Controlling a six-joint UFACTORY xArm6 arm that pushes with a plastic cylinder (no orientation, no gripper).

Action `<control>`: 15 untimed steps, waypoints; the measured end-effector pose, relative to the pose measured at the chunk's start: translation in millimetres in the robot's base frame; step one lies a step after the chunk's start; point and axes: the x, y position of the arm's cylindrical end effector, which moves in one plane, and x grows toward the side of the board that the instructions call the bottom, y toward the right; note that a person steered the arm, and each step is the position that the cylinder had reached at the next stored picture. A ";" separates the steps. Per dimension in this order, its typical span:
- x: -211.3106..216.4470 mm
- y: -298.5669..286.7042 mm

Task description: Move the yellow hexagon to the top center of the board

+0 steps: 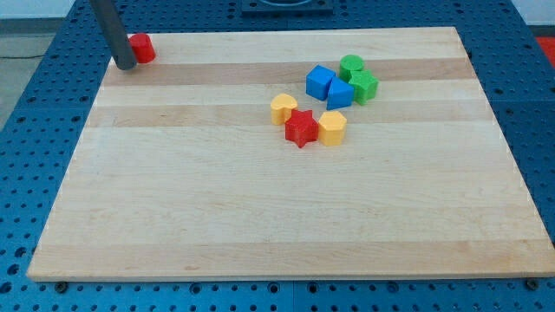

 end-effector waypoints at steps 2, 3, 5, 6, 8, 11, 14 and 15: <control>-2.6 10.1; 59.4 14.5; 168.2 113.2; 203.6 202.9; 190.2 350.5; 151.8 342.8; 132.7 308.3; 122.3 302.2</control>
